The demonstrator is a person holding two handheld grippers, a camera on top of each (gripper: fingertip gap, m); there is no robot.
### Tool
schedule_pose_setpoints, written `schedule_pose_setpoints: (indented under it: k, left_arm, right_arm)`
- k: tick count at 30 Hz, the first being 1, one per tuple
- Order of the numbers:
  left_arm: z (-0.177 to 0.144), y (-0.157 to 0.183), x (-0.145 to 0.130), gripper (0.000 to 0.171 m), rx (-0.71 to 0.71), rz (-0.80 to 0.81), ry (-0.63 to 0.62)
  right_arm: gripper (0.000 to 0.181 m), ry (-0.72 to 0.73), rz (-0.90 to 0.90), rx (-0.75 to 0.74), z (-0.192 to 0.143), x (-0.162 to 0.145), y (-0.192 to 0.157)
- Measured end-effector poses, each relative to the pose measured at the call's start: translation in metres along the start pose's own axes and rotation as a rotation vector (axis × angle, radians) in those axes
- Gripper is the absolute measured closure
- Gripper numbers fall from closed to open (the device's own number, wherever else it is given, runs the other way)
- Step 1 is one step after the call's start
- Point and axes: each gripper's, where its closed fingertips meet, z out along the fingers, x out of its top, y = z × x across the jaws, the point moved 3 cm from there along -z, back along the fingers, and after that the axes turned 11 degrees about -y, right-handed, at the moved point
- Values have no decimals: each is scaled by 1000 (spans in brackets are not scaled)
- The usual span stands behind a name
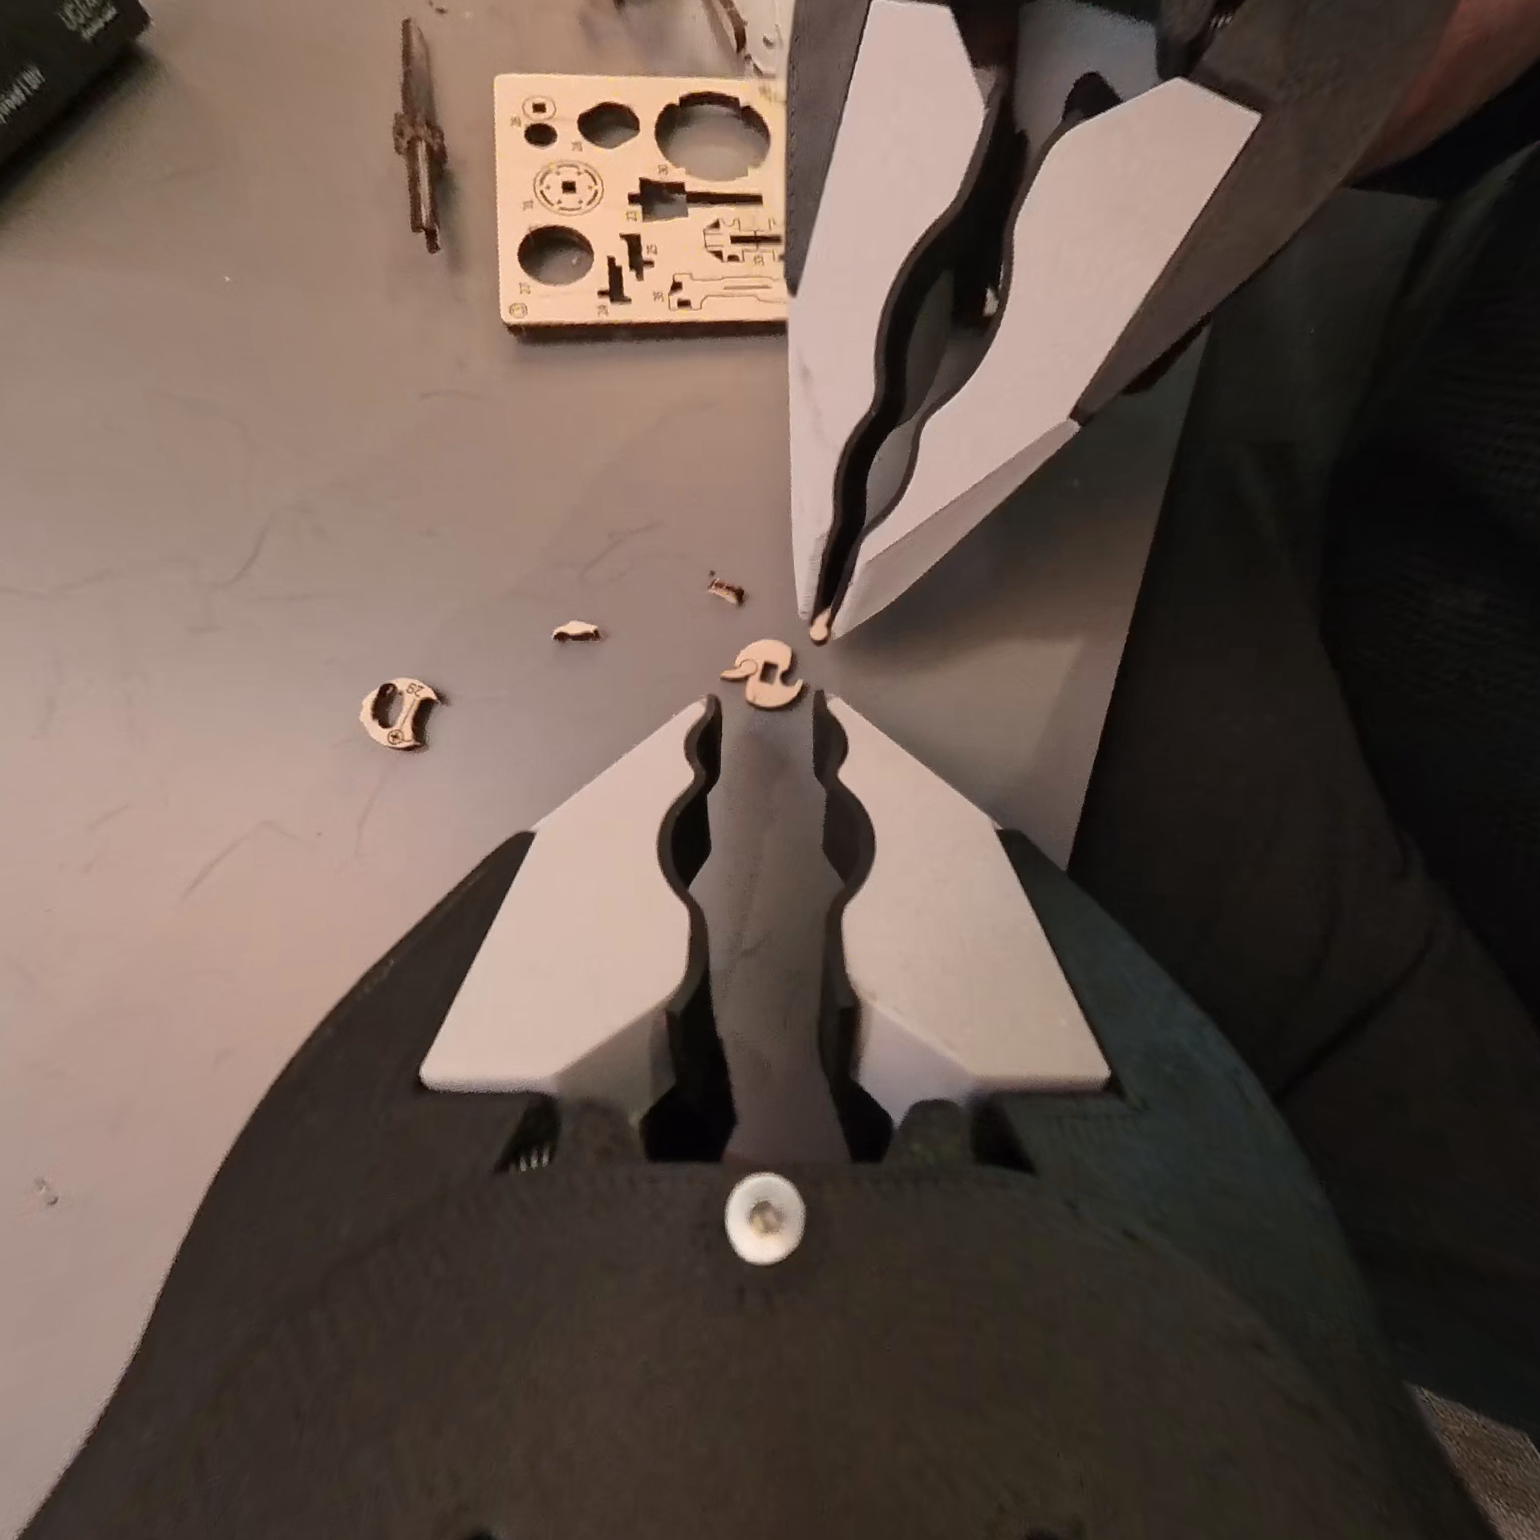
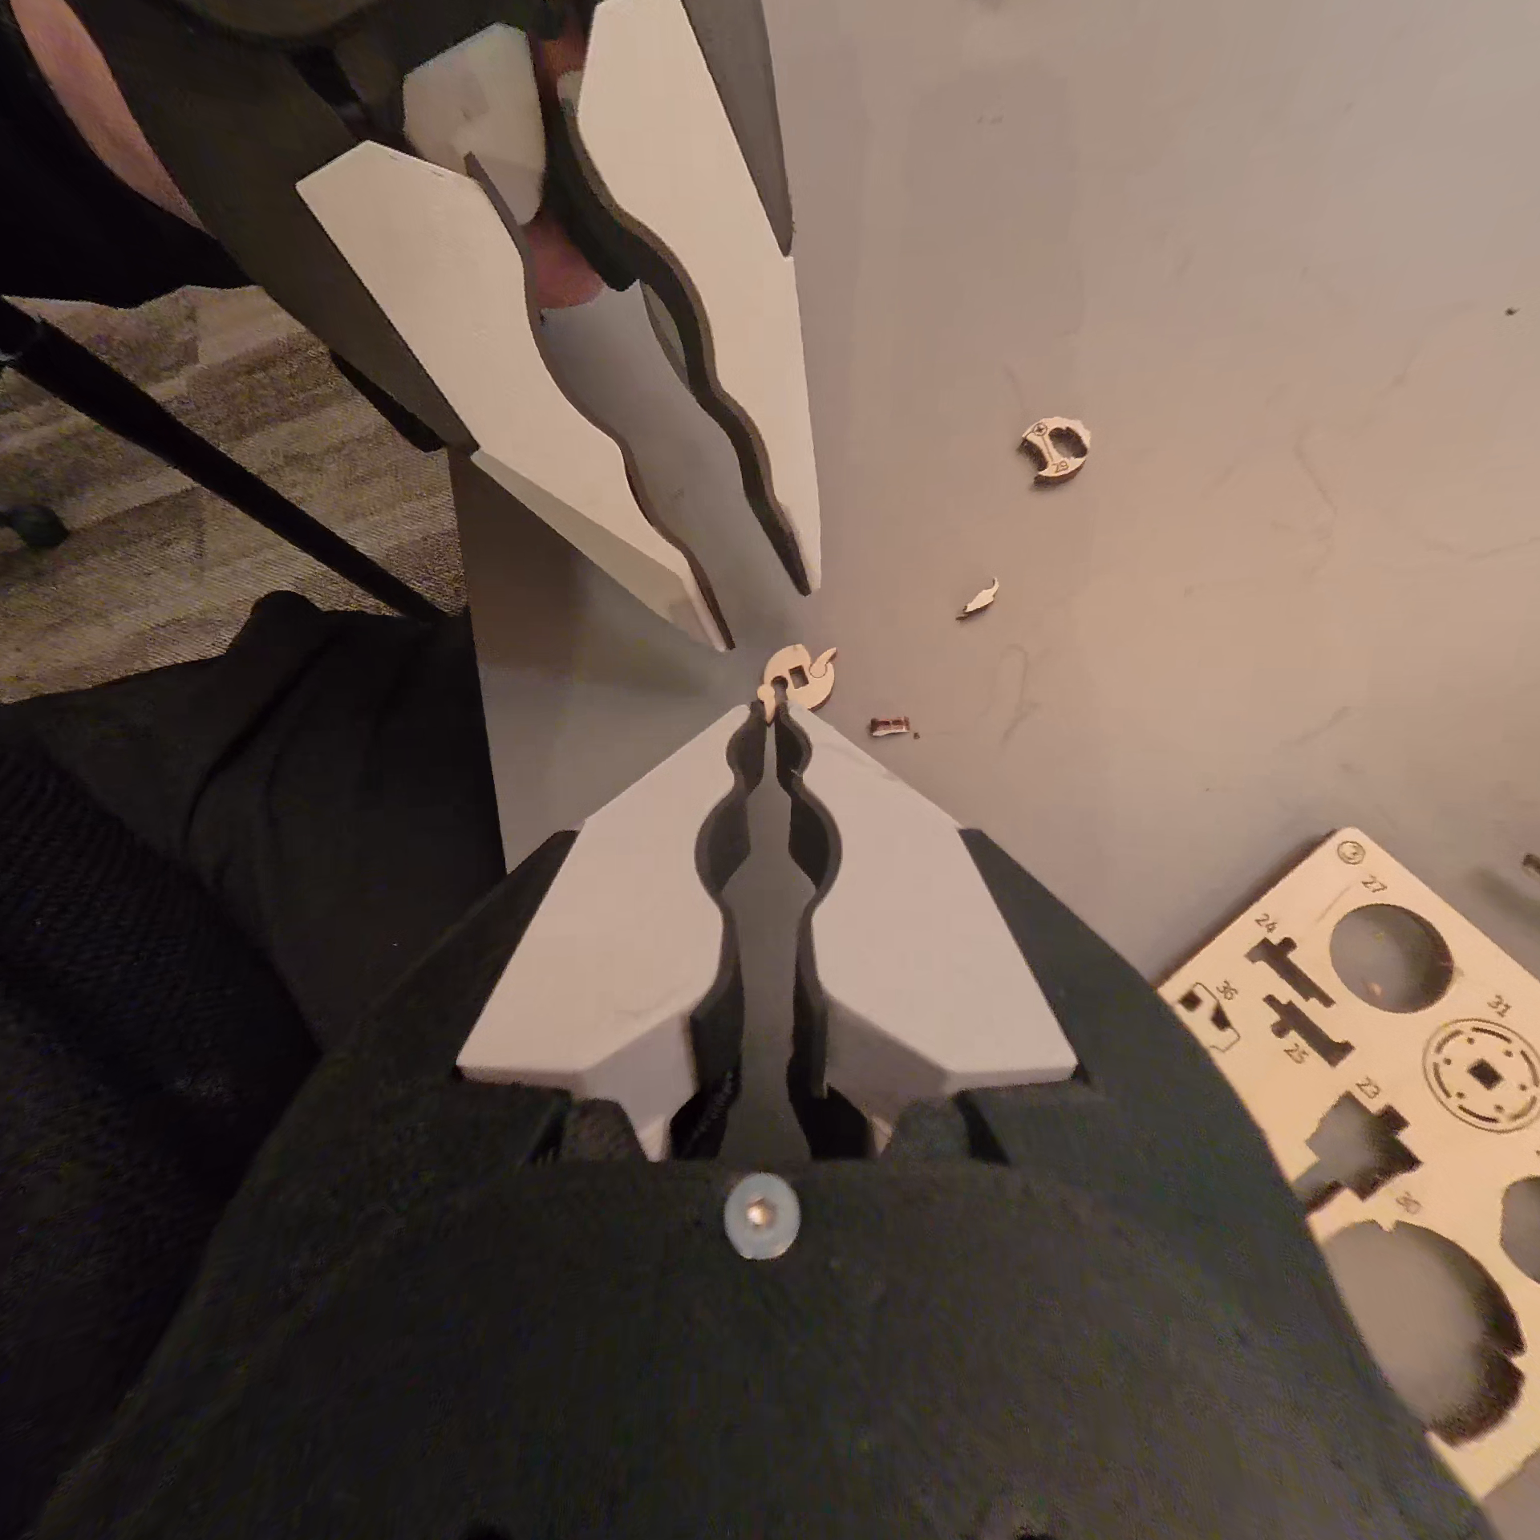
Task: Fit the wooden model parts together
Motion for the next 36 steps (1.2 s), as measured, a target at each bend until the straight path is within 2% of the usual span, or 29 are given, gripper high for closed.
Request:
schedule_pose_setpoints:
  k: [4,17,36]
  left_arm:
    - [8,2,-7,153,-23,16,-34]
    - [12,10,-4,161,-42,10,15]
    - [10,14,0,158,-21,38,51]
  right_arm:
    - [181,-11,27,-8,6,-1,-1]
    - [181,-13,62,-64,11,-1,2]
    - [181,-24,33,-134,12,0,5]
